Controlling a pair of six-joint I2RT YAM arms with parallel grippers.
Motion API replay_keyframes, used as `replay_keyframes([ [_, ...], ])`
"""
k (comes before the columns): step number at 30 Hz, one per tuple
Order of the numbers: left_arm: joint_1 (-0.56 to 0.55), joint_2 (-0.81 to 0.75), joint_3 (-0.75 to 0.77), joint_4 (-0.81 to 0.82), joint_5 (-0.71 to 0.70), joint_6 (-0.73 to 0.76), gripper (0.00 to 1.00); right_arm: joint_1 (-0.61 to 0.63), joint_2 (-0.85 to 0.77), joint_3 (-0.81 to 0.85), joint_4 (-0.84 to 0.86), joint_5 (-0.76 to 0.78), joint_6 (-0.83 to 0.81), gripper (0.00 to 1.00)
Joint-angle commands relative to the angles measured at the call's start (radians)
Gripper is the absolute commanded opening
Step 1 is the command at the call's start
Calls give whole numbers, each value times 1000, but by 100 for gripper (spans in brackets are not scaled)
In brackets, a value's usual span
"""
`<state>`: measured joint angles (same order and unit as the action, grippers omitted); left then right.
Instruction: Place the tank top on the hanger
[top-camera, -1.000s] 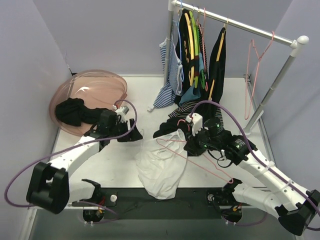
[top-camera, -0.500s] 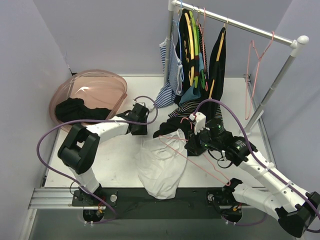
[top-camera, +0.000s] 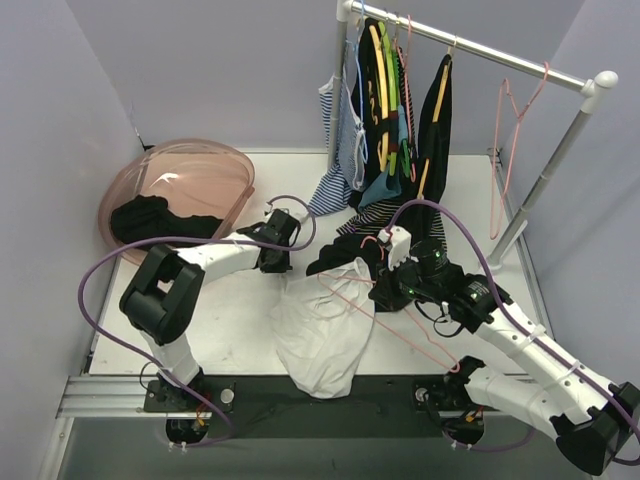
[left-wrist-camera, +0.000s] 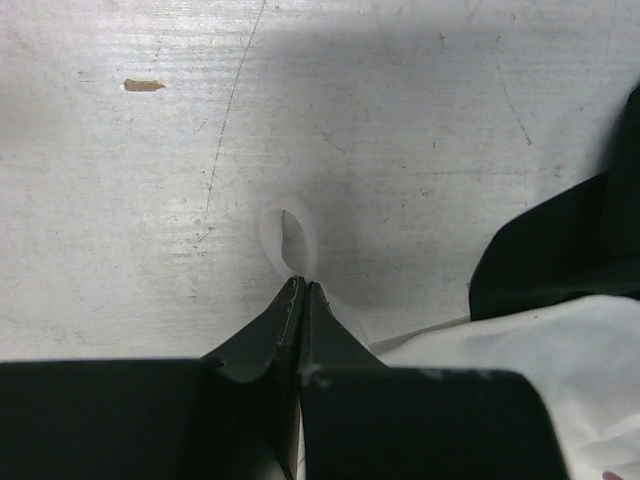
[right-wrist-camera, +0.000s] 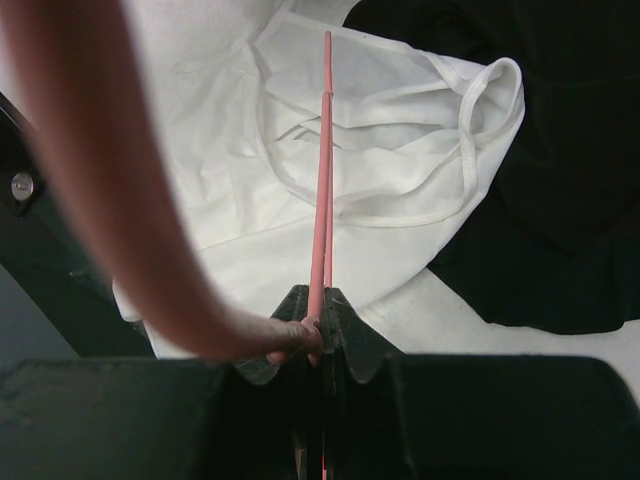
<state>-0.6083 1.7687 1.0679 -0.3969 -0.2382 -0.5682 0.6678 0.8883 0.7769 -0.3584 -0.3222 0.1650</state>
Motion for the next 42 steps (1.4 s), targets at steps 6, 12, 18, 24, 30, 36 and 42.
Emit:
replay_keyframes([
  [6, 8, -262, -75, -7, 86, 70, 0, -7, 64, -4, 137, -112, 28, 0],
  [12, 31, -416, -161, 21, 232, 100, 0, -7, 184, 35, 242, -172, 53, 0],
  [18, 58, -508, -203, 13, 342, 106, 0, -7, 293, 90, 346, -222, 87, 0],
  [24, 79, -563, -203, 0, 418, 97, 0, 1, 383, 110, 491, -273, 154, 0],
  [30, 108, -609, -194, -40, 441, 105, 0, 3, 426, 87, 647, -322, 225, 0],
  [36, 208, -702, -137, -172, 598, 276, 63, -2, 345, 1, 753, -316, 222, 0],
  [42, 268, -770, 26, -335, 760, 545, 82, 0, 291, -39, 797, -366, 177, 0],
])
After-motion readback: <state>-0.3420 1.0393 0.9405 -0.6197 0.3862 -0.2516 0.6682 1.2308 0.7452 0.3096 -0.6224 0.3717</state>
